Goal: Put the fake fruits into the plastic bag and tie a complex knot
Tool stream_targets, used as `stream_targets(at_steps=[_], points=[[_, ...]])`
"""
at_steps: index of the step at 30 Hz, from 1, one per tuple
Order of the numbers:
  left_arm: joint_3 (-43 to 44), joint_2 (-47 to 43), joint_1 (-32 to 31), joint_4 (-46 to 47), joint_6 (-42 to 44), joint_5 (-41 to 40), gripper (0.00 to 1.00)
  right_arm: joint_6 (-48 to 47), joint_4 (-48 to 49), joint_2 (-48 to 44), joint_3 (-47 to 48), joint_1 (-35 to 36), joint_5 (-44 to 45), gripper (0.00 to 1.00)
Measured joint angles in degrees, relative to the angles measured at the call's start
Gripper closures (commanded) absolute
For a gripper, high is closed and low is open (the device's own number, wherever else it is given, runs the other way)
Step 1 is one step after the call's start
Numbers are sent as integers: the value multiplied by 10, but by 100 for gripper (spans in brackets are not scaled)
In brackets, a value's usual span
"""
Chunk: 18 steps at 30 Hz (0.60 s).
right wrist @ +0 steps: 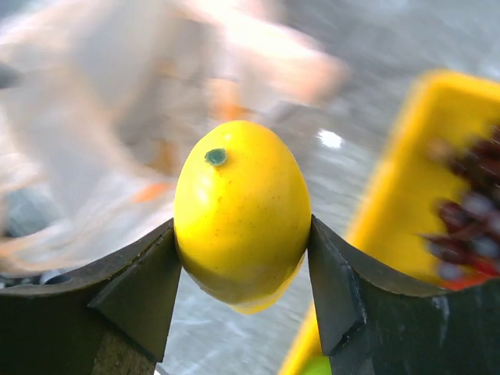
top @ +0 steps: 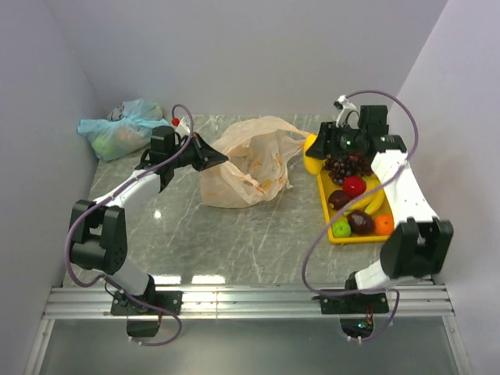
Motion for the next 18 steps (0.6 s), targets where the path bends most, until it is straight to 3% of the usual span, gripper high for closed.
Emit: stream_targets(at_steps=[3, 5, 12, 15, 16, 17, 18], points=[[0, 0, -1, 7, -12, 2, 100, 38, 50, -65, -53, 39, -30, 100], [0, 0, -3, 10, -19, 4, 100, 50, 65, -62, -52, 76, -36, 100], [0, 0, -12, 21, -29, 7, 100, 73, 111, 79, -30, 192, -22, 100], [-10, 0, -18, 34, -39, 13, 100, 97, 144, 122, -30, 215, 21, 86], [-15, 0, -19, 38, -42, 16, 100, 104, 157, 129, -29, 219, 35, 59], [-22, -1, -19, 43, -50, 19, 100, 109, 167, 132, -27, 221, 46, 45], [-27, -1, -19, 44, -53, 20, 100, 111, 171, 134, -19, 224, 54, 37]])
